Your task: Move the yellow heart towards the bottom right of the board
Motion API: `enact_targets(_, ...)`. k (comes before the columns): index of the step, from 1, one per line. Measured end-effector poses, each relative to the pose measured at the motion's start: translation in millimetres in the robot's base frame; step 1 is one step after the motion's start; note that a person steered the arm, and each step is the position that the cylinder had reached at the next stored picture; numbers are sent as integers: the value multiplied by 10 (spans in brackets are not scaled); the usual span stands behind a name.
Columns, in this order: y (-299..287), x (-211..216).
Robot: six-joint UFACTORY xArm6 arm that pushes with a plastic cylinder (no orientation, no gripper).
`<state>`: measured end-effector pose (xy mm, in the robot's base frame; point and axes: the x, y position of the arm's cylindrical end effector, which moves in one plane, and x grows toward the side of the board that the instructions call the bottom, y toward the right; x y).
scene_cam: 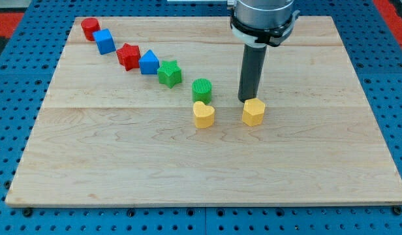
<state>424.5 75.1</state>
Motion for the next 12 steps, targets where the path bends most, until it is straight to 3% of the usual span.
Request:
enact_targets(1, -573, 75)
enact_targets(3, -1180, 367)
enact_targets(5, -33, 899)
enact_targets(6, -533, 1149)
enact_targets(7, -410, 1153)
enact_targets(8, -909, 1475)
enact_targets(9, -388, 1400)
enact_targets(10, 589, 1120)
enact_targets(11, 924, 1221)
enact_targets(12, 420, 1226)
